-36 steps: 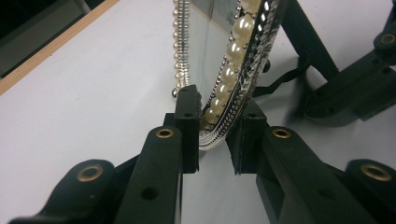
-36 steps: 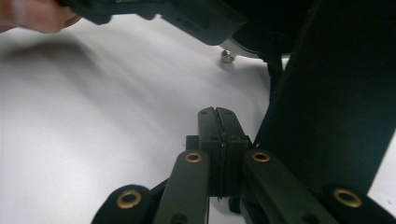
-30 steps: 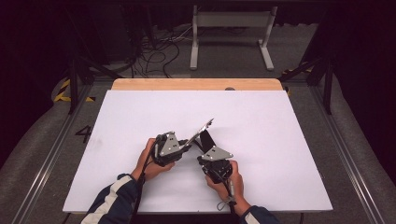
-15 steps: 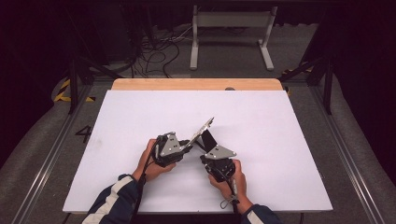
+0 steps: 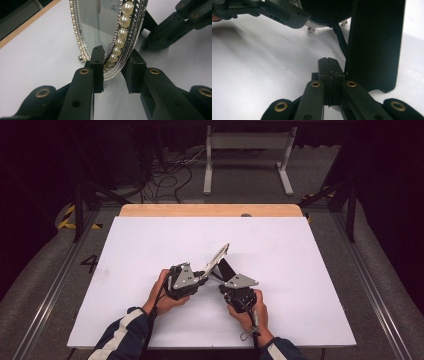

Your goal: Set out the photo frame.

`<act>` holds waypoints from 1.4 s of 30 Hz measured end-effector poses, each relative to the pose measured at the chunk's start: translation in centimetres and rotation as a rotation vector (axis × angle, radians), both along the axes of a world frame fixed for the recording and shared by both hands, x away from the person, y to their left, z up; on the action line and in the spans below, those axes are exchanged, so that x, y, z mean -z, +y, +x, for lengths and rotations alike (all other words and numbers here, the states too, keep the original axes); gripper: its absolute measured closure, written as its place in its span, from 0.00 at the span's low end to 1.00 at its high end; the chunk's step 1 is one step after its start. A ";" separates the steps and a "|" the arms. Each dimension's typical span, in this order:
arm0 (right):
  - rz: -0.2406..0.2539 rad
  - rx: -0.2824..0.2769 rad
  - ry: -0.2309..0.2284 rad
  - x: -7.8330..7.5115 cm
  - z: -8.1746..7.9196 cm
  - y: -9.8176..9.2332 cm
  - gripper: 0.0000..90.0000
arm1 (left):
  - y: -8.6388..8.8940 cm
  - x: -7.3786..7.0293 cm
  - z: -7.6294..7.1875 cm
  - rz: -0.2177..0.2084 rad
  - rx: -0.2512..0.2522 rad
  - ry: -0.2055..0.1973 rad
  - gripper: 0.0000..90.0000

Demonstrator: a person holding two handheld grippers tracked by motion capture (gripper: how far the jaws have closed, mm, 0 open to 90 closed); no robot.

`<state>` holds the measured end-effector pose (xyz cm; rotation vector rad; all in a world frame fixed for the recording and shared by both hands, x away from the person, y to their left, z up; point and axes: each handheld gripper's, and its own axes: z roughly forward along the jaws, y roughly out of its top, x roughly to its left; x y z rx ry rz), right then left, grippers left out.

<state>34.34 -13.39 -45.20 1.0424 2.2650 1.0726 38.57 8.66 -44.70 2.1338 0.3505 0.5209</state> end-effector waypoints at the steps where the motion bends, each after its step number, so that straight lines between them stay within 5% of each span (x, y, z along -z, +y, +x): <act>1: 0.000 0.000 0.000 0.0 0.0 0.0 1.00 | 0.0 0.0 0.0 0.000 0.002 -0.002 0.80; 42: -0.012 0.037 0.004 -0.1 1.5 -3.1 1.00 | -1.2 -0.5 -1.2 -0.008 0.095 0.027 0.82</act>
